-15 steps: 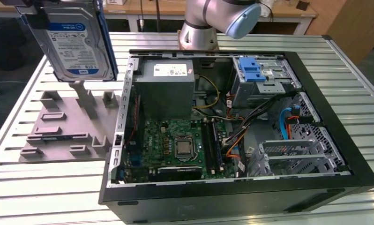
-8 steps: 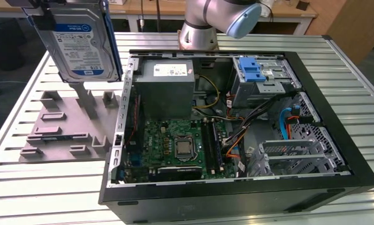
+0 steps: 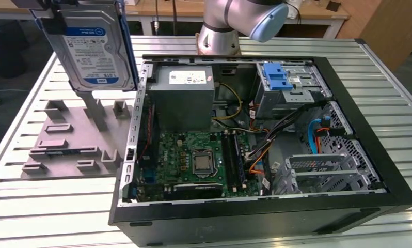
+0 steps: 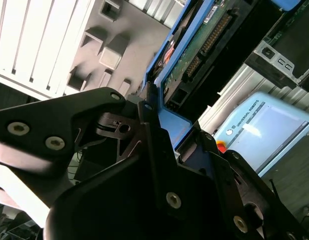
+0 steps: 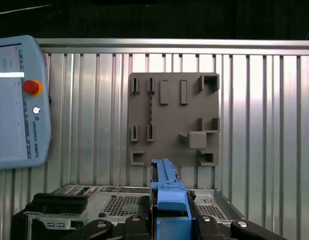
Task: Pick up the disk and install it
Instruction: 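Pick up the disk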
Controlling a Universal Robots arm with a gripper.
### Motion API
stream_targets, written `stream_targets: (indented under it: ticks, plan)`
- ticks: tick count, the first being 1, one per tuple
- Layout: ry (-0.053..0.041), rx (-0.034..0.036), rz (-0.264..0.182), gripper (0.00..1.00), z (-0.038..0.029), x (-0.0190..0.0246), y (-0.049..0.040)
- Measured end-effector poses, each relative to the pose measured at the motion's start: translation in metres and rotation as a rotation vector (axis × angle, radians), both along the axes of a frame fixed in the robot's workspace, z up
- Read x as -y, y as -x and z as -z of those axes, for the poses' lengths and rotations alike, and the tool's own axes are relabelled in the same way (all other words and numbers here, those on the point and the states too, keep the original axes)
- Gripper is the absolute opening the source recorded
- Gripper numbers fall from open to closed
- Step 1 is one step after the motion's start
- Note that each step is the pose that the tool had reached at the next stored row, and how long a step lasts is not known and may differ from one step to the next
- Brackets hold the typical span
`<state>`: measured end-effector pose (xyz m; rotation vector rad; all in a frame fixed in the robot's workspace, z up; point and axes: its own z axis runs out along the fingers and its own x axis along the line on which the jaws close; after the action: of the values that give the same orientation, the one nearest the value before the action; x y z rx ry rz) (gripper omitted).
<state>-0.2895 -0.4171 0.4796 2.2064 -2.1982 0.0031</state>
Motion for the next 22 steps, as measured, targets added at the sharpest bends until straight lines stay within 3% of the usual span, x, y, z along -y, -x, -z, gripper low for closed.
stream_targets:
  ticks: [22]
  plan:
    - [0.0000, 0.0000, 0.000, 0.36, 0.0010, 0.0075, -0.0225]
